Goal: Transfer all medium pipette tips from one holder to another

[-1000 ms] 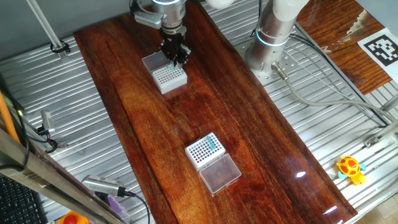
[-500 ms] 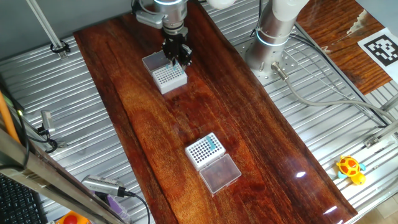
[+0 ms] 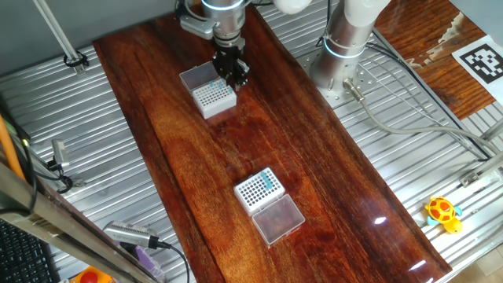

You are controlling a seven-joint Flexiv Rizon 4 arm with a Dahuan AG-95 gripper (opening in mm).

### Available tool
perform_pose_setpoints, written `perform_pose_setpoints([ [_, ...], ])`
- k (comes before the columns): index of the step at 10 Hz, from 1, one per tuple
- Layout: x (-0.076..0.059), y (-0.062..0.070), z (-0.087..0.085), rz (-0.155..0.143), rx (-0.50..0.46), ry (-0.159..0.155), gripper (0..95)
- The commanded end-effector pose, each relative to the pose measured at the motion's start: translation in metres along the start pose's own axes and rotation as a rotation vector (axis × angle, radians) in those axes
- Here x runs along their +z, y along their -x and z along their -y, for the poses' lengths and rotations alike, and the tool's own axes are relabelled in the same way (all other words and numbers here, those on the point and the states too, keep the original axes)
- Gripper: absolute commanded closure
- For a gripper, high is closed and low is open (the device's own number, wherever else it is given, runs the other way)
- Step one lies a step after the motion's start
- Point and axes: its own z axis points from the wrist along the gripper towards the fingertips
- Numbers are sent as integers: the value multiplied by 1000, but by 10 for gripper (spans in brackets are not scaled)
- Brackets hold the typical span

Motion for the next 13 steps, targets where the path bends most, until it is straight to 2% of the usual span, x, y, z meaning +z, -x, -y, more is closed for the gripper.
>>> perform_pose_setpoints([
  [1,3,1,1,3,-1,-2,760],
  [4,7,1,1,9,-5,-8,760],
  [5,8,1,1,11,-5,-10,950],
  [8,7,2,2,13,-17,-13,950],
  [11,-11,8,4,7,-28,-12,950],
  [13,-34,16,4,3,-32,-10,950],
])
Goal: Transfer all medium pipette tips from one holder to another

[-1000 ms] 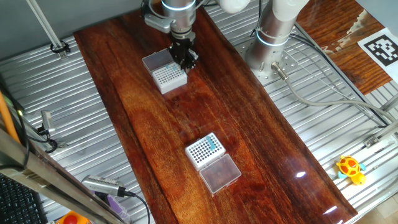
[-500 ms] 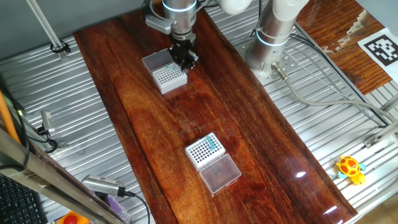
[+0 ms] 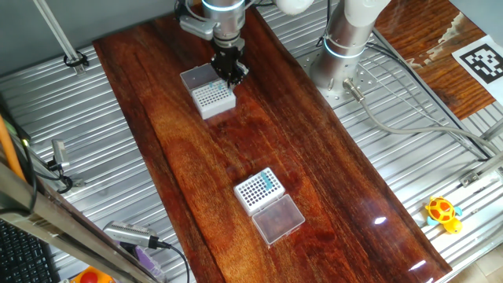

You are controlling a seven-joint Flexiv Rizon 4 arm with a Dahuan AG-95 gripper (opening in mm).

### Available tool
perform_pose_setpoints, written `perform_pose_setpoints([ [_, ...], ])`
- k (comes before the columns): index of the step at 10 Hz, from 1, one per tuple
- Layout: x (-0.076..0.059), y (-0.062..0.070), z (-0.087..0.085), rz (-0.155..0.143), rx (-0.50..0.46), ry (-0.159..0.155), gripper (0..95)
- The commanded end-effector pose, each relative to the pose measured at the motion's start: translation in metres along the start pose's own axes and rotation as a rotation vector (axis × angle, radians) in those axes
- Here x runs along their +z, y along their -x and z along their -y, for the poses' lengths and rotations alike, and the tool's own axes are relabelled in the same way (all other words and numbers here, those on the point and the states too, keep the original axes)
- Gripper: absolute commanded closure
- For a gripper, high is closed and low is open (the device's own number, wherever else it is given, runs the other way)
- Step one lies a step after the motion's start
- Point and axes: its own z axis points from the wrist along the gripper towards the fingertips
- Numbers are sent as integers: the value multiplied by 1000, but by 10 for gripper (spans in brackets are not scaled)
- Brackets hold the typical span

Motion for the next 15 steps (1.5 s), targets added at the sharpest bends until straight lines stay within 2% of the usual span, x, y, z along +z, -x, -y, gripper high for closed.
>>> perform_pose_setpoints([
  [1,-19,8,-1,-7,-4,7,950],
  [2,-33,14,-1,-11,-2,8,950],
  [3,-38,18,-2,-9,2,9,950],
  [4,-42,28,-7,-9,14,12,950],
  [5,-41,38,-16,-7,30,12,950],
  [7,-38,70,-50,-5,98,11,950],
  [8,-37,92,-75,-9,151,5,950],
  [9,-36,107,-93,-12,187,1,950],
  [11,-35,127,-118,-19,230,-9,950],
  [13,-34,136,-131,-25,252,-12,950],
  [14,-35,136,-128,-30,235,-17,950],
  [15,-38,132,-116,-40,188,-35,950],
])
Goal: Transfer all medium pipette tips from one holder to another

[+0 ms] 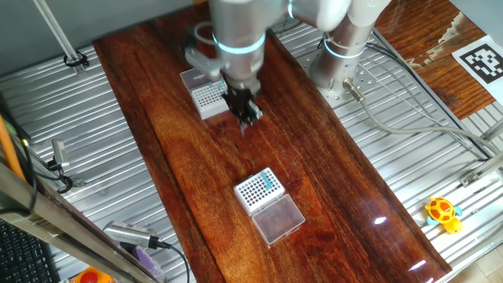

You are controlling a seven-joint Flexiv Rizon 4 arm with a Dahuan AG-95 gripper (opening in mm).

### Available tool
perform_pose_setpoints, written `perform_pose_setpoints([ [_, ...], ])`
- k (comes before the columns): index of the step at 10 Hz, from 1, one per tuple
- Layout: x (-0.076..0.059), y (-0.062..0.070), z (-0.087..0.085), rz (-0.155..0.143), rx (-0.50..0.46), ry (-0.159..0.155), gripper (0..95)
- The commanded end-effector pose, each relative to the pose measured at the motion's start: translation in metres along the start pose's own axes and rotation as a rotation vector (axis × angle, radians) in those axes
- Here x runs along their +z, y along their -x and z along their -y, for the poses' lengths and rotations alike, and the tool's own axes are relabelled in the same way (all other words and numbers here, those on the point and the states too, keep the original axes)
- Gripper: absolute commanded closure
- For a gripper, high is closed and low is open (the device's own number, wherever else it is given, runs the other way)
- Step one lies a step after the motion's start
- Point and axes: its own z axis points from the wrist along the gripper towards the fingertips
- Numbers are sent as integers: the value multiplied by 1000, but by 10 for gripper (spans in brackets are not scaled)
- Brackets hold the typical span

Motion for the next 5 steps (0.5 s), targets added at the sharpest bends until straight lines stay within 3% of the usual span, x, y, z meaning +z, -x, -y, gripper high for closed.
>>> perform_pose_setpoints([
  [1,-5,-4,15,-21,-111,-13,950],
  [3,-5,-4,15,-38,-229,9,950],
  [5,-5,-4,15,-35,-256,16,950],
])
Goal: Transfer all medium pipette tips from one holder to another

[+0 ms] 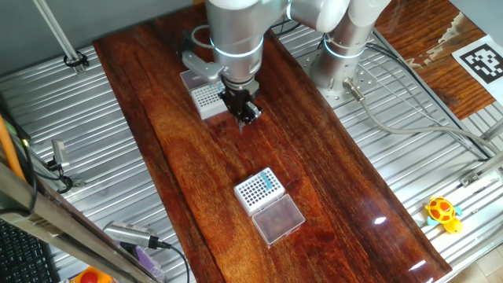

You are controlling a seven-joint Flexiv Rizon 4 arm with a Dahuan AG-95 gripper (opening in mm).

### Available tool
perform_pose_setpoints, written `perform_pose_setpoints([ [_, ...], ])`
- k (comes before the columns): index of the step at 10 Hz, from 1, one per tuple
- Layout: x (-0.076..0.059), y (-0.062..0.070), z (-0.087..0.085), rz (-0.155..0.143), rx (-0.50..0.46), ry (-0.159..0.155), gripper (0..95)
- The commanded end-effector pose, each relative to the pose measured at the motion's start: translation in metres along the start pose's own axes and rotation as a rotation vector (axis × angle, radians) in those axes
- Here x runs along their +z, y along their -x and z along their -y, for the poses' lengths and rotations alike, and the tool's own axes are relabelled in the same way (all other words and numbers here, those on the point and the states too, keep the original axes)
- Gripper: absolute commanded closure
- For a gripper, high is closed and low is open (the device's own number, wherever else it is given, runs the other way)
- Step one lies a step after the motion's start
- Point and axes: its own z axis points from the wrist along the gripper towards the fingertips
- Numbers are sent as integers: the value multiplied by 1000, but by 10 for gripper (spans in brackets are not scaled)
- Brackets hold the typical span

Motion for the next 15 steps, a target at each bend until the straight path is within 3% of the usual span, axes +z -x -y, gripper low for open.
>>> perform_pose_setpoints([
  [1,1,2,0,12,-119,55,950],
  [2,3,14,-16,26,-70,67,950],
  [4,9,44,-61,31,16,60,950],
  [6,11,65,-101,35,87,56,950],
  [8,9,80,-128,38,143,56,950],
  [10,7,87,-138,36,170,57,950],
  [15,13,84,-137,39,172,59,950],
])
